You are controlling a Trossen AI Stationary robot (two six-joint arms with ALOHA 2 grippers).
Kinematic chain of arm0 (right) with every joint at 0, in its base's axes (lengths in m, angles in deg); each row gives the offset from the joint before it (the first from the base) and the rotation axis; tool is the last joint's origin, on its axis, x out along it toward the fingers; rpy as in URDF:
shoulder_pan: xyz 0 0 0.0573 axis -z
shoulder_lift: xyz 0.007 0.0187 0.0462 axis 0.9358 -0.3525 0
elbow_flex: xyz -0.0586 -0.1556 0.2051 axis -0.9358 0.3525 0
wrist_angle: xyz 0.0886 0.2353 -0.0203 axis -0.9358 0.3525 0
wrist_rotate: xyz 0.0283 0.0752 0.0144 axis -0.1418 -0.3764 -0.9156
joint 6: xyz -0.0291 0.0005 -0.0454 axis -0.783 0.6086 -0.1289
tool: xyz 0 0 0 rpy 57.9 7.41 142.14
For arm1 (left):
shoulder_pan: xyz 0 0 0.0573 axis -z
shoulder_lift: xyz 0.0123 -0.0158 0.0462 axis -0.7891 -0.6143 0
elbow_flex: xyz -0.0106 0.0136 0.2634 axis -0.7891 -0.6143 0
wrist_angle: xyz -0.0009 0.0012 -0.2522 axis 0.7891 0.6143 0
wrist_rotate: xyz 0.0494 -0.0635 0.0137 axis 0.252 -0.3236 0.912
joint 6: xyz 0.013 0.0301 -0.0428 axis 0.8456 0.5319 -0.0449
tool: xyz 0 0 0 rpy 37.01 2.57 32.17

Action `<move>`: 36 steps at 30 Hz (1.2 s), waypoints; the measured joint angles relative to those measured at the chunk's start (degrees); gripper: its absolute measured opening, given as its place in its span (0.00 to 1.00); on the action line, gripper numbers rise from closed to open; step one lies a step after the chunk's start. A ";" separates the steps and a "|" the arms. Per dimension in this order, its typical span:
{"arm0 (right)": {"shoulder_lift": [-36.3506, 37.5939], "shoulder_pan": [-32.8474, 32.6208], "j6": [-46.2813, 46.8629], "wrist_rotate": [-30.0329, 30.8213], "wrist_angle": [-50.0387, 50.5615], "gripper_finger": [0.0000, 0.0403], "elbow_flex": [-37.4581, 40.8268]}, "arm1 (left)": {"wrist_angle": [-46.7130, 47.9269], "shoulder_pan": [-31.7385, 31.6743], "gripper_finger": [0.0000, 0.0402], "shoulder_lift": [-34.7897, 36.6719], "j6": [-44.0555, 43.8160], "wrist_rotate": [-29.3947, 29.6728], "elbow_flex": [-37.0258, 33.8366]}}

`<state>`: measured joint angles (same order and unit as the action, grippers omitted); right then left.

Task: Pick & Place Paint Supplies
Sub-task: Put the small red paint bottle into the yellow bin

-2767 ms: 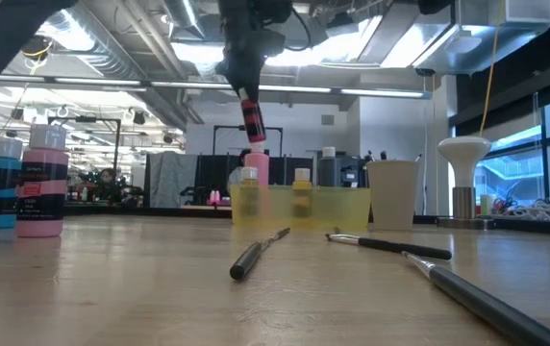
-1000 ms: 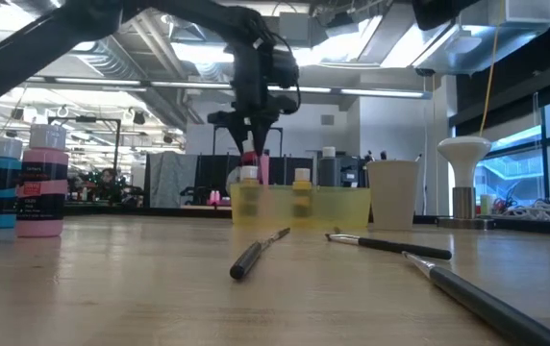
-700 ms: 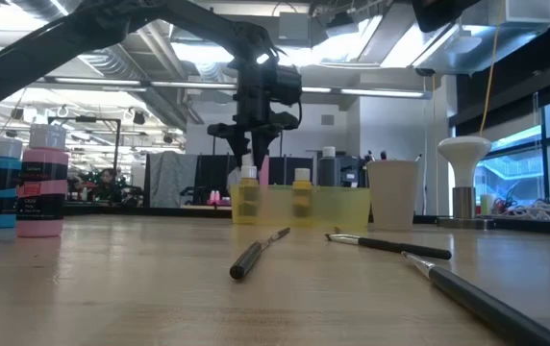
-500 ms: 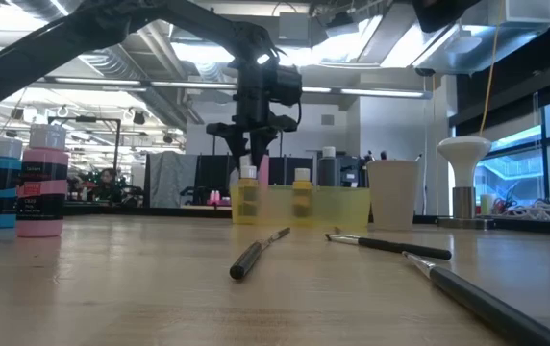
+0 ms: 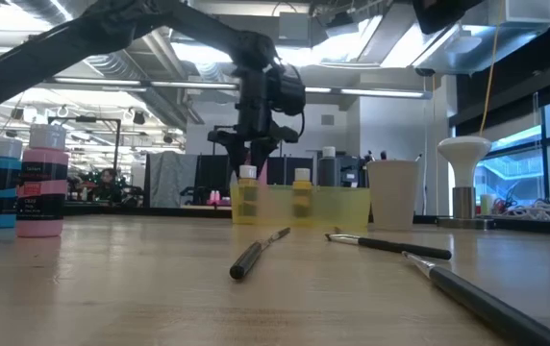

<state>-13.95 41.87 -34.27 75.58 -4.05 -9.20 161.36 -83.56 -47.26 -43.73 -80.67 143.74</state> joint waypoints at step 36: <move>-1.07 0.00 0.02 0.06 1.29 0.19 -0.04 | -0.05 0.33 0.41 -0.48 0.04 -1.51 0.02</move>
<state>-15.03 41.87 -34.25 75.64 -2.76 -9.24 161.31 -83.23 -47.75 -43.69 -82.17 143.77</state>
